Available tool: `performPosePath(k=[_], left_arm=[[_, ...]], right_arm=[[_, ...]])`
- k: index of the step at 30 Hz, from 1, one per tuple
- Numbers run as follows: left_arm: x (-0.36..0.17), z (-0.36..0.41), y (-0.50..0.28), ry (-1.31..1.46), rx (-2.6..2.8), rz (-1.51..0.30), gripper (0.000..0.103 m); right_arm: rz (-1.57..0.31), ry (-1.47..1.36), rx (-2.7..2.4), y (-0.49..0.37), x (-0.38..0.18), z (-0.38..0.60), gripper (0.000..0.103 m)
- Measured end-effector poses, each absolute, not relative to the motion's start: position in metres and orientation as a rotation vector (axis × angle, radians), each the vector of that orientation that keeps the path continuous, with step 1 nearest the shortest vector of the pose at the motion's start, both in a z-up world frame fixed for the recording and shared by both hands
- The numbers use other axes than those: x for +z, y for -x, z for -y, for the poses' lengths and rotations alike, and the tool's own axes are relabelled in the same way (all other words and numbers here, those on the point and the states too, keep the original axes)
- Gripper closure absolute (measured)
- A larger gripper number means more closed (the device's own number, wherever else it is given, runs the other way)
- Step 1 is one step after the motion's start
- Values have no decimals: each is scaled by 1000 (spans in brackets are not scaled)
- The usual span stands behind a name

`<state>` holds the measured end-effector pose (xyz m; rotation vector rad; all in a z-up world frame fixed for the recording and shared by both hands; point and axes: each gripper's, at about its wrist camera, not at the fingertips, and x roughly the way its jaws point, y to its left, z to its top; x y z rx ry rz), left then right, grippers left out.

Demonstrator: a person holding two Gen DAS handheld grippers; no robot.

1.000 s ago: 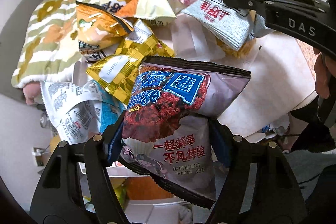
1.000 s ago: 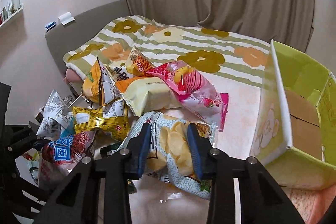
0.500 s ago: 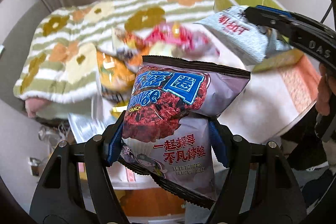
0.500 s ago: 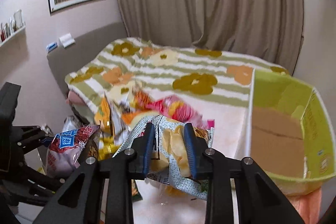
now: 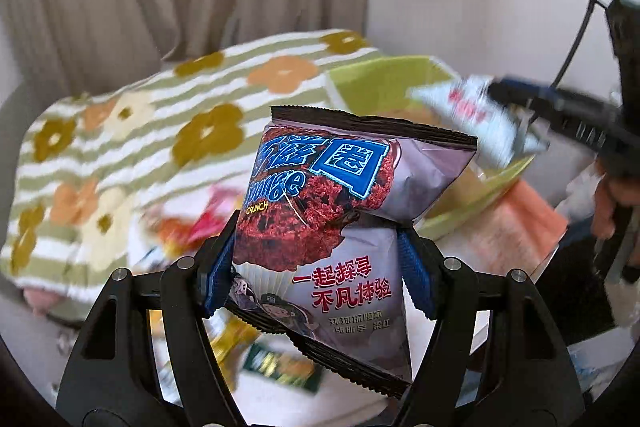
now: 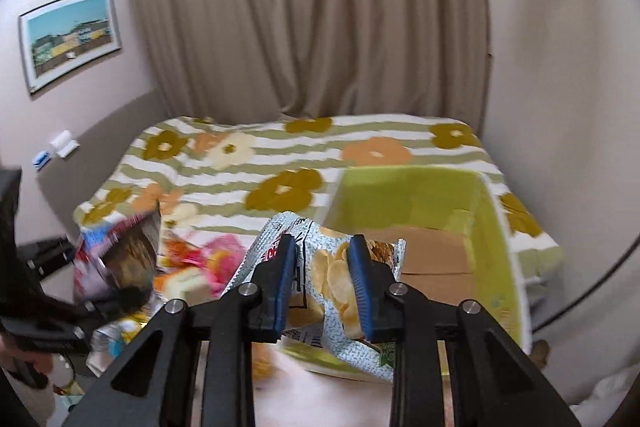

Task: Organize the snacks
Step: 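Carry both bags to the yellow-green box and release them inside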

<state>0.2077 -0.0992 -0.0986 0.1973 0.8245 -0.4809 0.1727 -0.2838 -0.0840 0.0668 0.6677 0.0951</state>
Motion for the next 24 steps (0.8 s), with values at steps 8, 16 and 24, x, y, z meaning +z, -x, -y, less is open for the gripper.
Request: performPosePath(k=[8, 16, 24], left_arm=[[-96, 182, -237, -194, -517, -828, 36], [-101, 234, -259, -217, -527, -857, 36], [-119, 289, -291, -262, -553, -896, 35]], right_arm=[[-733, -73, 28, -190, -111, 346, 77], [-766, -93, 37, -179, -123, 375, 59], [-785, -96, 56, -187, -126, 394, 59]])
